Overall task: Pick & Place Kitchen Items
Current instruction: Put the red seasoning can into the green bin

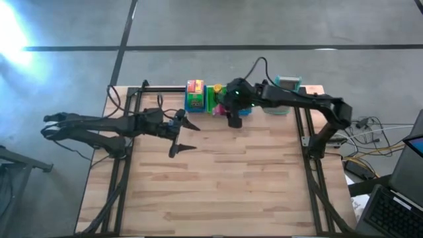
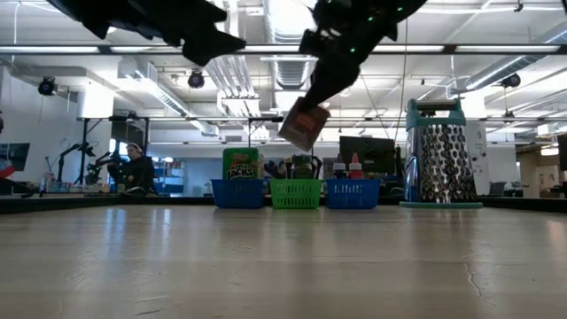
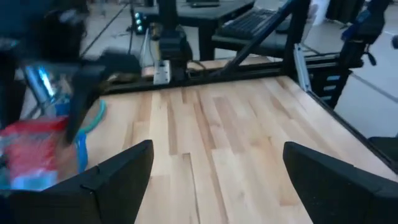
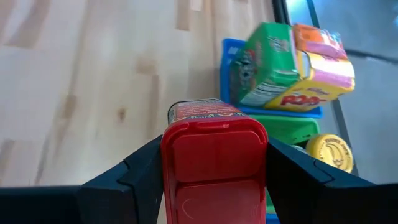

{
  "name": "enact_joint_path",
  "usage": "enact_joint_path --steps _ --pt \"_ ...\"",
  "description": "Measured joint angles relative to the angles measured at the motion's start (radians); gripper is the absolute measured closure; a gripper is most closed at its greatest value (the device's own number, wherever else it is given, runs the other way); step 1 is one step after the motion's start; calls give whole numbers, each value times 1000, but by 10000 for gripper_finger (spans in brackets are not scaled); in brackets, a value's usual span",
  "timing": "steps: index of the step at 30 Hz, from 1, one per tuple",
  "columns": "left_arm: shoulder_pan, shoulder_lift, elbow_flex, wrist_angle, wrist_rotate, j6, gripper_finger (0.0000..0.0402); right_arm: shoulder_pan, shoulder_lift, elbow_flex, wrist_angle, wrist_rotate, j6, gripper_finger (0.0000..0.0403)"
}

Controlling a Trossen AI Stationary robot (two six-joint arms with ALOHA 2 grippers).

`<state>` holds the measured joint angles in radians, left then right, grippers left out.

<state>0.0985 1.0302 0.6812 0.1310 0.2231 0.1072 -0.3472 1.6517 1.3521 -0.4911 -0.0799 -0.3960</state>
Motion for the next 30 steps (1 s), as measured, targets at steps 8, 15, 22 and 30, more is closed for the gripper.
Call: enact_joint_path --steps 8,15,22,30 --pt "-33 -6 14 38 2 -4 39 -49 138 140 -6 3 89 184" --pt "-35 -8 14 28 4 20 39 -58 186 173 -44 0 13 184" --pt "-35 -8 14 26 4 23 39 -102 196 172 -86 4 -3 184" --pt "-36 -8 14 26 4 23 39 -125 218 169 -102 1 -62 184"
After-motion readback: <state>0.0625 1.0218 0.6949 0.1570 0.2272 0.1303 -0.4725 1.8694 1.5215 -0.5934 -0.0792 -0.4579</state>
